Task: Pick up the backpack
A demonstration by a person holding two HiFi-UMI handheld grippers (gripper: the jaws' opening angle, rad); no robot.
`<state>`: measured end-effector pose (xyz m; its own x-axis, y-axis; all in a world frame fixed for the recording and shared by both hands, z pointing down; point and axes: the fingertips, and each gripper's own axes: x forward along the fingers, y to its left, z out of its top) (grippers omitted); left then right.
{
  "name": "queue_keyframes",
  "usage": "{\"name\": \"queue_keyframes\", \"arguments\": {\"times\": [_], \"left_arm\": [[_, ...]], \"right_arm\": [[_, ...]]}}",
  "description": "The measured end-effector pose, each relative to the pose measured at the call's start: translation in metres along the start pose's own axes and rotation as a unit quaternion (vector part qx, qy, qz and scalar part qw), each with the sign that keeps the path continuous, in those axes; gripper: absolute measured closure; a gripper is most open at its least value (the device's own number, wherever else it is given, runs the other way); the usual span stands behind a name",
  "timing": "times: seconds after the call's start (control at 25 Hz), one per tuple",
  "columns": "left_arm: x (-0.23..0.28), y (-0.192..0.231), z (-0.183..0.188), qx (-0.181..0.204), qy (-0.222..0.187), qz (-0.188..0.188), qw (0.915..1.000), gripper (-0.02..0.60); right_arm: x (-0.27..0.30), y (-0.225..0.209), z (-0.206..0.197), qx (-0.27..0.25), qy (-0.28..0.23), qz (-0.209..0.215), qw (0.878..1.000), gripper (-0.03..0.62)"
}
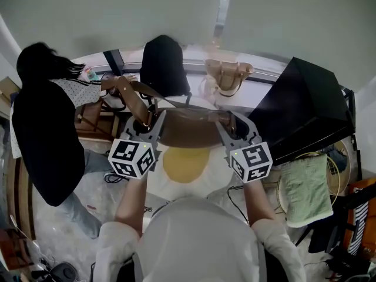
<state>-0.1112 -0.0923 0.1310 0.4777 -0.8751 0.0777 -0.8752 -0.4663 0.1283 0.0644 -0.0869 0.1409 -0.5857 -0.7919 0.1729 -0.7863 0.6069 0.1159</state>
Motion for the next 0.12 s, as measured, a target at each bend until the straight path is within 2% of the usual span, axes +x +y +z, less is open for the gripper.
{"name": "queue_keyframes", "arguments": {"times": [0.12], "left_arm": [[0.0007, 0.0007, 0.001, 0.001, 0.0, 0.001, 1.0, 0.43]], "right_arm": [[0.0011, -0.0009, 0.0008, 0.001, -0.001, 0.001, 1.0, 0.419]]}}
